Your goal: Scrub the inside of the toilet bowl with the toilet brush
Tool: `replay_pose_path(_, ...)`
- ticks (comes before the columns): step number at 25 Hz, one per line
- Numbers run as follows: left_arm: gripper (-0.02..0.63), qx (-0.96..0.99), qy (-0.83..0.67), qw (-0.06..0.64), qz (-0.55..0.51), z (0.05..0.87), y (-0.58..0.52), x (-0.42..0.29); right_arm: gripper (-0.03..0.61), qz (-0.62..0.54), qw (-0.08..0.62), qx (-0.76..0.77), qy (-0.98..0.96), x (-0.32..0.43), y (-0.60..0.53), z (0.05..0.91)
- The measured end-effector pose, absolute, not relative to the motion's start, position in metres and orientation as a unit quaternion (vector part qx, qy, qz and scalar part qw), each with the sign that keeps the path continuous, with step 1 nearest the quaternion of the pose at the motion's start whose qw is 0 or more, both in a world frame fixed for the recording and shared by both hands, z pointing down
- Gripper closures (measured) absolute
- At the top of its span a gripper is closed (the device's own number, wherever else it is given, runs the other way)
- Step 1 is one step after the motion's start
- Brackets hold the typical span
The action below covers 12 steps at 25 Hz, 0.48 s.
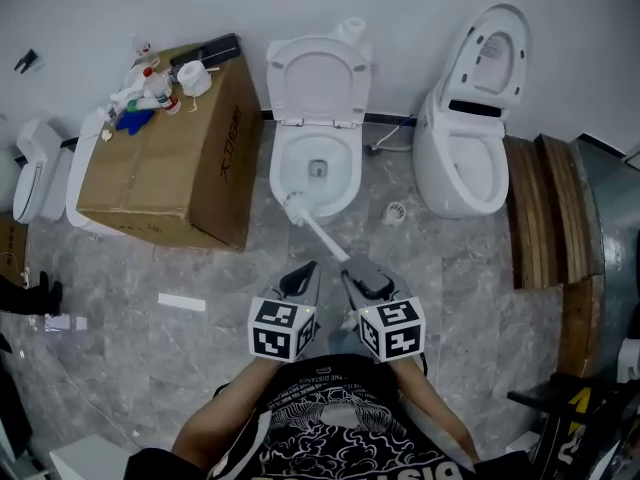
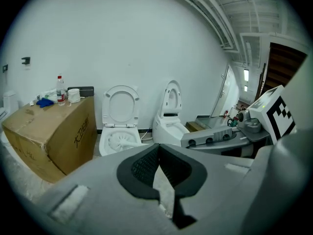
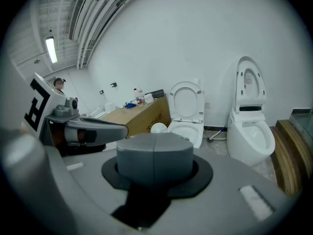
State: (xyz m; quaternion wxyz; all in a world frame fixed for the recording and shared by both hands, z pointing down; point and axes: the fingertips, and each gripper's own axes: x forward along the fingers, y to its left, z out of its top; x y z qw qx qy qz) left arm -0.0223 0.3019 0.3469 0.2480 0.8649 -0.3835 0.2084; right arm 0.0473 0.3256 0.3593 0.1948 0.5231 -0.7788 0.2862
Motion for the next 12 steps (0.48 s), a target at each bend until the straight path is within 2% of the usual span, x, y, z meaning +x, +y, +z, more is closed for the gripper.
replay_pose_path(12,0.614,0.836,-0.428,0.258,0.226,0.355,0.244,0.031,0.43,0.305,0.203,0.476,-0.8,0.127,0.264,0.377)
